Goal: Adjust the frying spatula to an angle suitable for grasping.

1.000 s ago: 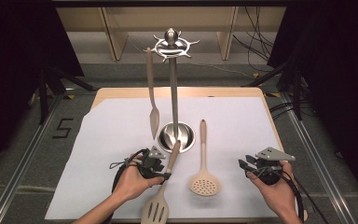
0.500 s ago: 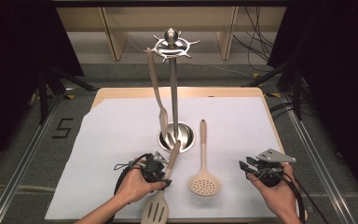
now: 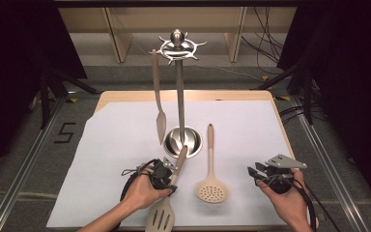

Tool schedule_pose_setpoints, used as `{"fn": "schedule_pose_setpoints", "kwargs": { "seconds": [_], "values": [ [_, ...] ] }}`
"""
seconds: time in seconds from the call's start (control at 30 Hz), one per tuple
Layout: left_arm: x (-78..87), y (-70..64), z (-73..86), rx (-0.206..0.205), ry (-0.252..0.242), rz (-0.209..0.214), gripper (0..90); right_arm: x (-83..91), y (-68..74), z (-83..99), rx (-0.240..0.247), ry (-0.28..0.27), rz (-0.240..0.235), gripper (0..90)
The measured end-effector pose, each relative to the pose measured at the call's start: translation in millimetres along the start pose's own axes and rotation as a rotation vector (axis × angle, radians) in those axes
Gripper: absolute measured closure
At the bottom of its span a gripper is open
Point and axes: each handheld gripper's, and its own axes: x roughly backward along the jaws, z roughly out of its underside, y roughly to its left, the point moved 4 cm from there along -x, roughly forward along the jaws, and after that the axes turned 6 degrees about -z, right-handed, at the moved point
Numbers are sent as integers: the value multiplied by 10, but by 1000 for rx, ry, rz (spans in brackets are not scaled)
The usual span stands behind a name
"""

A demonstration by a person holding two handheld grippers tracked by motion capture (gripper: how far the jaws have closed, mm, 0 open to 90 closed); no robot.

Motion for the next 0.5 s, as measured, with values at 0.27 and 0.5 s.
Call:
{"fn": "schedule_pose_setpoints", "kwargs": {
  "seconds": [0.27,0.5],
  "values": [
    [38,53,5,-25,42,27,753,15,-22,1,4,-1,2,646],
    [57,72,21,-82,72,22,774,13,-24,-3,15,-2,1,646]
  ]
}}
